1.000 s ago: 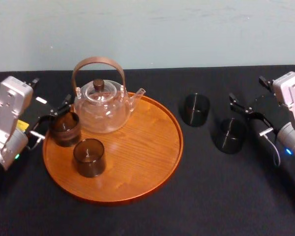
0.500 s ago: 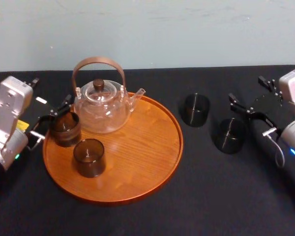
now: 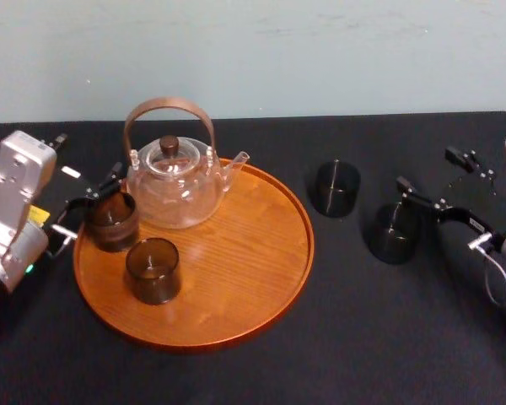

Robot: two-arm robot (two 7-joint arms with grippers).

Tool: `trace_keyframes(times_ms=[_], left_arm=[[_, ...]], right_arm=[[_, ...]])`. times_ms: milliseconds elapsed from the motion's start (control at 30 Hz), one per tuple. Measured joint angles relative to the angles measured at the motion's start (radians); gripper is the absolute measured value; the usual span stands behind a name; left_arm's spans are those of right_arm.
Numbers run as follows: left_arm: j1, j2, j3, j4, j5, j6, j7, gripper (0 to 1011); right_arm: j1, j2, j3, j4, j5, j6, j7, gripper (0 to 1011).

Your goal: Pick up the glass from the table and place it on the tray.

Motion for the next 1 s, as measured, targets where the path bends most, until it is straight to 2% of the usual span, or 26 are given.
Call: trace_keyframes(times_ms=[500,733,1000], left_arm=[[0.0,0.0,0.0,0.0,0.0,0.0,0.0,1001],[0.0,0.0,0.0,0.0,0.0,0.0,0.0,1001],[0.0,0.0,0.0,0.0,0.0,0.0,0.0,1001]], right_arm=[[-0.1,0.088,0.048,-0.07,0.024,0.054,0.12,1002],[-0.119,0.1,0.055,-0.075,0.012,0.092,0.145,1002],[-0.113,0.097,0.046,-0.058,-0.023,0.127,0.166,1002]])
